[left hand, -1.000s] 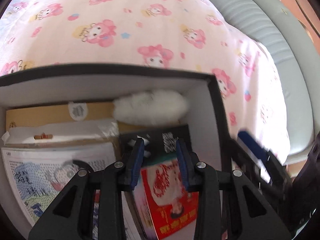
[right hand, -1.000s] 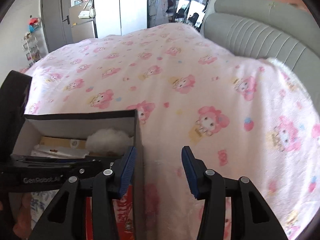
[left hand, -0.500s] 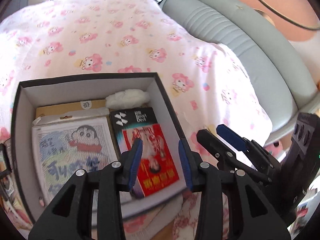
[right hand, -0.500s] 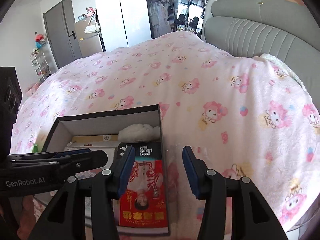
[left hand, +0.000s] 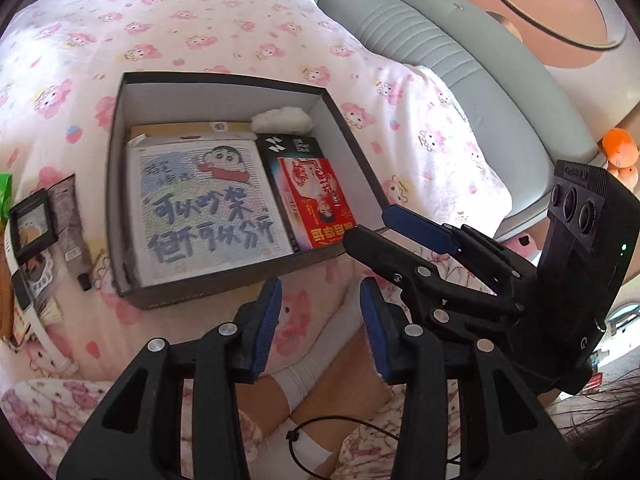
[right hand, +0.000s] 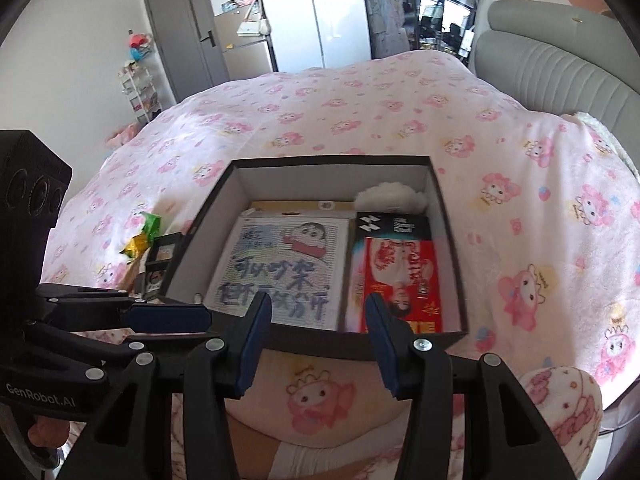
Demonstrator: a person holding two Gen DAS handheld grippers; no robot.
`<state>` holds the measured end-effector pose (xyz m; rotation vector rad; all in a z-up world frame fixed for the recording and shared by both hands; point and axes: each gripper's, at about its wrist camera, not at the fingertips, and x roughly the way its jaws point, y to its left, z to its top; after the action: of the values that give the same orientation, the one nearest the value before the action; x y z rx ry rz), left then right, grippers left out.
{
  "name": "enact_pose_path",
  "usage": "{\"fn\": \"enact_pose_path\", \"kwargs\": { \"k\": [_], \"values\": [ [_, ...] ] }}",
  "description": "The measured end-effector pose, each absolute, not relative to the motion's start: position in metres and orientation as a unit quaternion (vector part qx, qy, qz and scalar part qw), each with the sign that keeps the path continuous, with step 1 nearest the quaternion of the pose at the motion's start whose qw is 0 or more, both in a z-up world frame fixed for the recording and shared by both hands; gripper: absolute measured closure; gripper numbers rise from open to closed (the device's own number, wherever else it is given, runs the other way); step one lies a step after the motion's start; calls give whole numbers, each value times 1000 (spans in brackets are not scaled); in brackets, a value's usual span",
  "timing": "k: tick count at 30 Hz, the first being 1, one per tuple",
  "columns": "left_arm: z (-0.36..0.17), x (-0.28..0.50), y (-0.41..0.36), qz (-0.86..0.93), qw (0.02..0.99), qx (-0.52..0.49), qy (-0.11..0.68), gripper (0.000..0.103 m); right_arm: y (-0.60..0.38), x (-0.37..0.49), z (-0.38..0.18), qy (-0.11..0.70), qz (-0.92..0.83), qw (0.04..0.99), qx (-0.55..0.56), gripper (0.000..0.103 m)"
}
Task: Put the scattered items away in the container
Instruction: 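Withdraw the left gripper from the box toward the remaining items, then close the left gripper on the wooden comb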
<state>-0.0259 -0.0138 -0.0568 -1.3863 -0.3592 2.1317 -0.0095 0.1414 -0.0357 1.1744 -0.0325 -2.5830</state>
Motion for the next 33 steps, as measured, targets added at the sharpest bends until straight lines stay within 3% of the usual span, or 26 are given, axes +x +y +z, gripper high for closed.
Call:
{"fn": "enact_pose_path", "kwargs": {
  "k": [8, 17, 21, 25, 33],
  "values": [
    [-61, 15, -140, 821, 166, -511, -193, 61, 20, -11, -40, 43, -867, 276, 412, 58],
    [-109, 27, -270, 813, 29, -510, -280, 59, -89, -23, -77, 55, -810, 356, 463, 58],
    [-152, 10, -314, 776, 49, -531, -336, 59, -116, -38, -95, 63, -793, 365, 484, 58],
    [-184, -9, -333, 758, 31, -568, -320, 59, -141, -55, -125, 83, -775, 358, 514, 58],
    [-221, -39, -359, 739, 33, -568, -360, 59, -185, -79, -158, 66, -733, 390, 554, 58]
  ]
}}
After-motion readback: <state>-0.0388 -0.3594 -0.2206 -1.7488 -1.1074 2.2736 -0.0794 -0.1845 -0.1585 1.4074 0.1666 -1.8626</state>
